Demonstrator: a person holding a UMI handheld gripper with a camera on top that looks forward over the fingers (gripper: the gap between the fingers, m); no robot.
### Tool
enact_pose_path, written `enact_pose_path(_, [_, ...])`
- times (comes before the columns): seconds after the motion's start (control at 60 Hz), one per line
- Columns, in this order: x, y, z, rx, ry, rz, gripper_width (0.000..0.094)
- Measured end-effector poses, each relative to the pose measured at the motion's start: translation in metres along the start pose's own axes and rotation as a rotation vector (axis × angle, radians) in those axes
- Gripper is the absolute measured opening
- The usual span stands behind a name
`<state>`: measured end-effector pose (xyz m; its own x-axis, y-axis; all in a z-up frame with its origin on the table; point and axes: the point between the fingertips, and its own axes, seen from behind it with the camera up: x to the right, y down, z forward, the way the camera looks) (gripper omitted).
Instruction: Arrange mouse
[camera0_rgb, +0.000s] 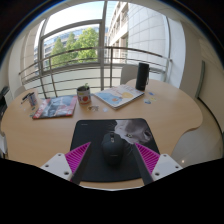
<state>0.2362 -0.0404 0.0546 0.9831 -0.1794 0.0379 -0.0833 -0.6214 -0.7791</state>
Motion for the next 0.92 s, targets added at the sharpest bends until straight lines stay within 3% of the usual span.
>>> enact_pose_path(0.217, [-0.005, -0.010, -0.120, 0.063, 0.030, -0.034, 0.0845])
enact_pose_path(0.5, [-0.017, 0.019, -0.251, 0.107, 0.053, -0.056, 0.0845])
enact_pose_path(0.917, [-0.018, 0.054, -0.302, 0.106, 0.053, -0.057, 0.0845])
